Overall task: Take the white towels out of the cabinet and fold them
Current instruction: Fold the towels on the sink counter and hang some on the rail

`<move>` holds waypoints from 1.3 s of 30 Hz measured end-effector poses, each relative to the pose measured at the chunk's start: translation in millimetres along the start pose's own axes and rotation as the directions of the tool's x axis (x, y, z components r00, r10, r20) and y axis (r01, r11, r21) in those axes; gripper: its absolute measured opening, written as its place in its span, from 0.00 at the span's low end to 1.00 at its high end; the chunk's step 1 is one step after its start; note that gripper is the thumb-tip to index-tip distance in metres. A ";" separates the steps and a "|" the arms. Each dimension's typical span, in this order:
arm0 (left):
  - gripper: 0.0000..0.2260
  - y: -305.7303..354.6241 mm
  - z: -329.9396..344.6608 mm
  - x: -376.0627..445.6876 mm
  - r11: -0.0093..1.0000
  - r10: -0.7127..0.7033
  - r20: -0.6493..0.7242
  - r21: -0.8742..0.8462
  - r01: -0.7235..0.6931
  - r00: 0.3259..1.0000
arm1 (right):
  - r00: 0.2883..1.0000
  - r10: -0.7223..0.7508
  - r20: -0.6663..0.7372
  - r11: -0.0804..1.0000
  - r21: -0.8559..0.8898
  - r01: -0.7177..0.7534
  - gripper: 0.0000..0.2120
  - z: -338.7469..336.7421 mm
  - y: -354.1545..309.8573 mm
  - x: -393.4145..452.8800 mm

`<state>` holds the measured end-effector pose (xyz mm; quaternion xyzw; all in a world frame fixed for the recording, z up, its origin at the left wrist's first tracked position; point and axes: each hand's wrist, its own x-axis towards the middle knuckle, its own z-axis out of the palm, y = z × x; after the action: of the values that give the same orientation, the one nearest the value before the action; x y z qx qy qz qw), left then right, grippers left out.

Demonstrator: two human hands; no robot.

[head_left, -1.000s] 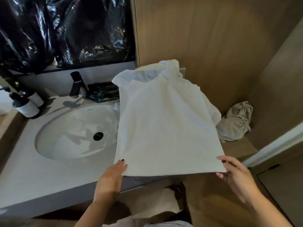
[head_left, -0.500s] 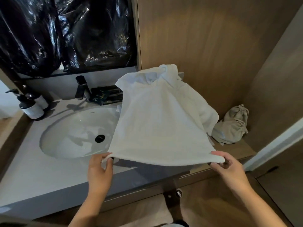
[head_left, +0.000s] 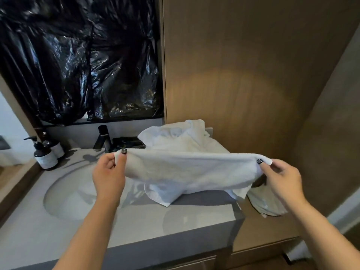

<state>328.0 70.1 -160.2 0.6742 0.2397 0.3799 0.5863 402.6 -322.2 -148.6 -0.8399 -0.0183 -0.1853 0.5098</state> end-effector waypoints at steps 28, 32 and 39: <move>0.08 -161.2 -51.1 -92.2 0.813 -0.299 -0.064 0.505 0.289 0.952 | 0.792 0.384 0.475 0.903 -0.014 -0.430 0.14 66.9 143.2 -64.2; 0.16 -175.4 -47.6 -59.0 0.834 -0.311 -0.102 0.448 0.323 0.945 | 0.847 0.369 0.381 0.917 -0.004 -0.398 0.17 99.2 128.4 -37.9; 0.15 -201.5 -33.3 -22.8 0.778 -0.380 -0.034 0.528 0.340 0.924 | 0.884 0.338 0.324 0.941 -0.084 -0.329 0.20 144.9 125.9 -14.9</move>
<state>312.7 112.7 -360.6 0.7634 0.4366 0.1555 0.4500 458.8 -255.1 -320.0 -0.8564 0.0425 0.0497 0.5122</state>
